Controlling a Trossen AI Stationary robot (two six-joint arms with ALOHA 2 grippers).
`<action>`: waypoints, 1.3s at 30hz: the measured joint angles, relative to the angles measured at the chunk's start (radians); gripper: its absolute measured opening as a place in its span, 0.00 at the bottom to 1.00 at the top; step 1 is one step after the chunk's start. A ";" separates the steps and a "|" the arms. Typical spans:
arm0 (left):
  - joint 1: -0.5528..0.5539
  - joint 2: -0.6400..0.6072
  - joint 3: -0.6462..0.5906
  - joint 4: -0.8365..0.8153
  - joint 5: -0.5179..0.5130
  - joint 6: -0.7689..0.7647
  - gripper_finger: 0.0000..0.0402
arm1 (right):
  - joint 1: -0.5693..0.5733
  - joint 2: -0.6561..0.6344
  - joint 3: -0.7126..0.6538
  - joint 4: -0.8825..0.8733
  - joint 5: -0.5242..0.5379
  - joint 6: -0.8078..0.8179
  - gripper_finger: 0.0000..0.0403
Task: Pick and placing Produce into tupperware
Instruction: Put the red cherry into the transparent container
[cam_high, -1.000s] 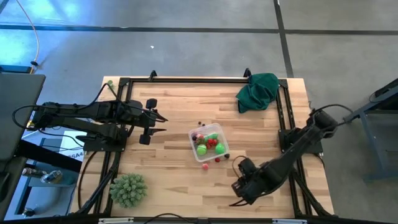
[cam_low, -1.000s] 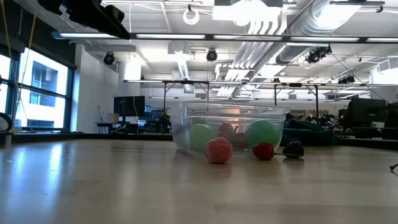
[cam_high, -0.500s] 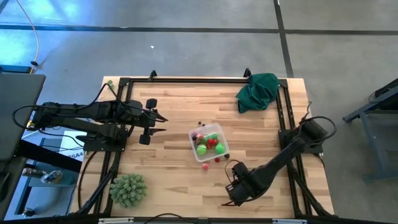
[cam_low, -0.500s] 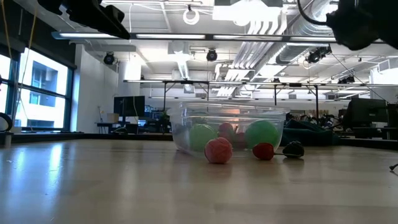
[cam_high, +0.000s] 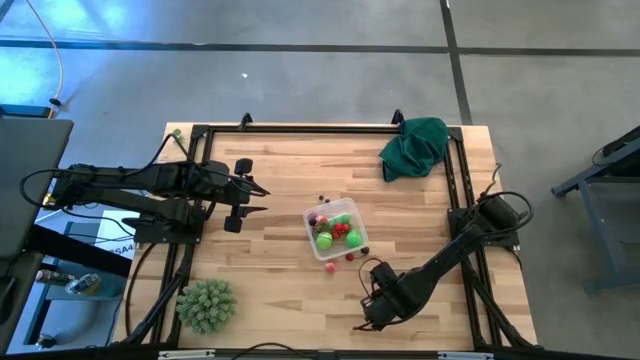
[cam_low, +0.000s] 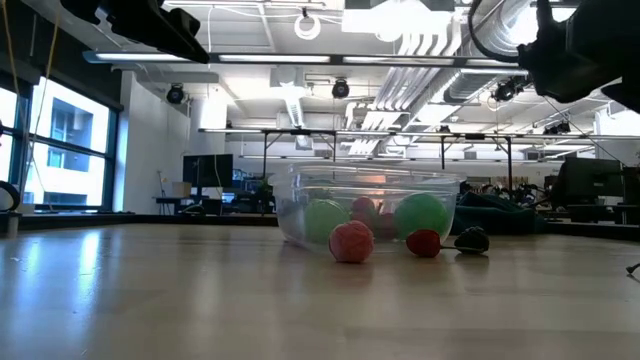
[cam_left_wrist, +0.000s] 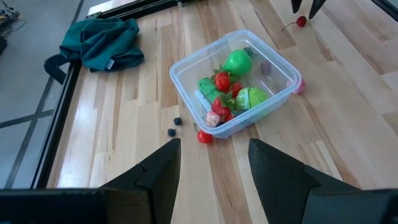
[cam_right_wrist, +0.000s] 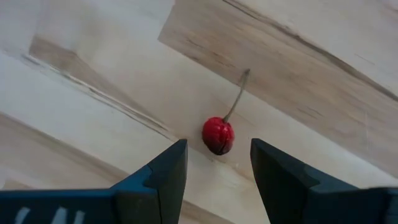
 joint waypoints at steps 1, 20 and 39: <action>0.000 0.000 0.000 0.000 0.000 0.000 0.45 | -0.005 0.003 0.000 0.006 0.000 -0.009 0.41; 0.000 0.000 0.000 0.000 0.000 0.000 0.45 | -0.029 0.032 0.000 0.019 -0.036 -0.038 0.41; 0.000 0.000 0.000 0.000 0.000 0.000 0.45 | -0.029 0.033 0.000 0.021 -0.046 -0.042 0.41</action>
